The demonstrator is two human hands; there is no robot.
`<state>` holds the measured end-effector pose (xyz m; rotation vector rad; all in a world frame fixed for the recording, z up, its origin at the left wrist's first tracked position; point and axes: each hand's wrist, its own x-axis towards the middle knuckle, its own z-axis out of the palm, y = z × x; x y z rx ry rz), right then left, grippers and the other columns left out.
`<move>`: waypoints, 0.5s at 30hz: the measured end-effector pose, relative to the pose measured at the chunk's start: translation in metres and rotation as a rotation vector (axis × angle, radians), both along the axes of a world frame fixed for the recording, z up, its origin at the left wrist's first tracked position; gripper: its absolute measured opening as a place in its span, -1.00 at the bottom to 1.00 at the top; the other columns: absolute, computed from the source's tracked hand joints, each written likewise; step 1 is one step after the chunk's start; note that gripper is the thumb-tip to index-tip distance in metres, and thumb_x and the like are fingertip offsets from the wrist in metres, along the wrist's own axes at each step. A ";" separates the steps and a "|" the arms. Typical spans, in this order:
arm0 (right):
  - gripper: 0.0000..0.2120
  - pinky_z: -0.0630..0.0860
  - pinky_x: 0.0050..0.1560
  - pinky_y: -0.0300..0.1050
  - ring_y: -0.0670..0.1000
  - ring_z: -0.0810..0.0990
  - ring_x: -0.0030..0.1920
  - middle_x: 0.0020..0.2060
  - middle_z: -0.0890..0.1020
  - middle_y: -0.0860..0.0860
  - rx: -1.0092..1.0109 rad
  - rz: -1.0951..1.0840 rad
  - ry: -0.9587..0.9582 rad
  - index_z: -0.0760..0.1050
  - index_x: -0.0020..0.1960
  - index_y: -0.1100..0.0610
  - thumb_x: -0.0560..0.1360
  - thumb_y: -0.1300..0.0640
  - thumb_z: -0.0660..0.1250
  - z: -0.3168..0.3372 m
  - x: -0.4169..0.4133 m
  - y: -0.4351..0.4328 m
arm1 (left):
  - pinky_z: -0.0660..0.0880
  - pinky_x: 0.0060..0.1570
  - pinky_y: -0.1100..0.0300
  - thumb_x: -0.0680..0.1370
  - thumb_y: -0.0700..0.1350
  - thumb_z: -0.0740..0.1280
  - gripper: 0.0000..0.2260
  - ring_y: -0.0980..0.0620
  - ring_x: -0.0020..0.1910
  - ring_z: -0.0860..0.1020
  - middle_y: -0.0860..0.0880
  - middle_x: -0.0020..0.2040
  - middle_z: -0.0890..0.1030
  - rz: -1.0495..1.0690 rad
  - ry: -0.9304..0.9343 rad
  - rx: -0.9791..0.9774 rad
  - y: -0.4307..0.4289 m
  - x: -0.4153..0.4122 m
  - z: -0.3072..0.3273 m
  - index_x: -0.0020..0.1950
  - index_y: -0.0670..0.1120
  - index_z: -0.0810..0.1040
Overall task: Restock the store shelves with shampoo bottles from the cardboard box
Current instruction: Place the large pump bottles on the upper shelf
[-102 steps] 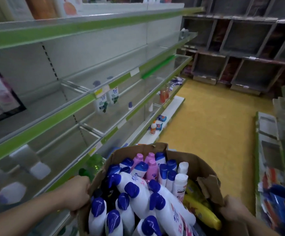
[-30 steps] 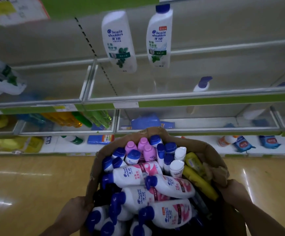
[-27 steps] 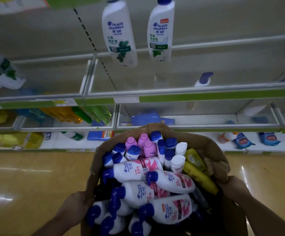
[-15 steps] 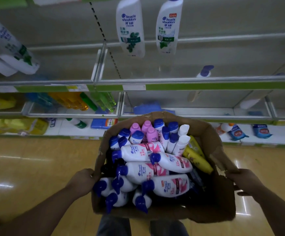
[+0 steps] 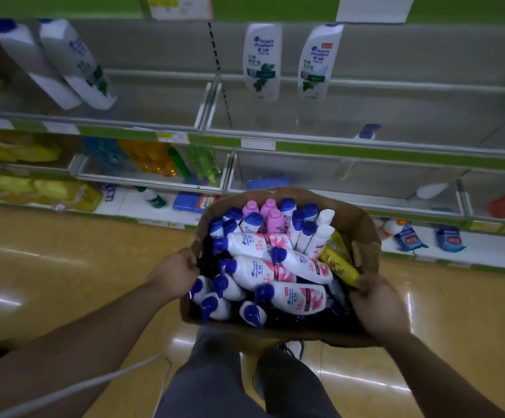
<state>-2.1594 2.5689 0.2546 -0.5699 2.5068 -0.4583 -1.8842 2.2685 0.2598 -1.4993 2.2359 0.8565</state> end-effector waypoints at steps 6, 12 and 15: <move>-0.54 0.57 0.13 -0.06 0.08 0.56 0.22 0.26 0.56 0.02 0.133 0.355 -0.180 0.44 0.36 -0.03 0.48 0.01 0.39 -0.027 0.064 -0.066 | 0.56 -0.07 0.11 0.52 -0.05 0.33 -0.91 -0.01 -0.08 0.59 0.02 -0.06 0.63 -0.026 0.066 0.066 0.026 -0.004 -0.005 -0.07 0.13 0.46; -0.34 0.42 0.35 0.09 0.14 0.33 0.41 0.46 0.31 0.00 0.266 0.567 -0.113 0.25 0.49 -0.12 0.42 0.00 0.35 -0.055 0.092 -0.096 | 0.54 -0.12 0.11 0.46 -0.04 0.33 -0.88 0.04 -0.05 0.55 0.11 -0.06 0.57 -0.201 0.097 -0.024 0.034 0.008 -0.022 -0.02 0.09 0.52; -0.38 0.42 0.30 0.09 0.13 0.32 0.40 0.44 0.32 -0.02 0.276 0.629 -0.044 0.28 0.47 -0.15 0.43 -0.04 0.36 -0.067 0.097 -0.106 | 0.50 -0.02 0.10 0.47 0.02 0.34 -0.82 0.06 0.07 0.49 0.09 0.03 0.53 -0.354 0.112 -0.066 0.033 0.020 -0.035 0.06 0.05 0.52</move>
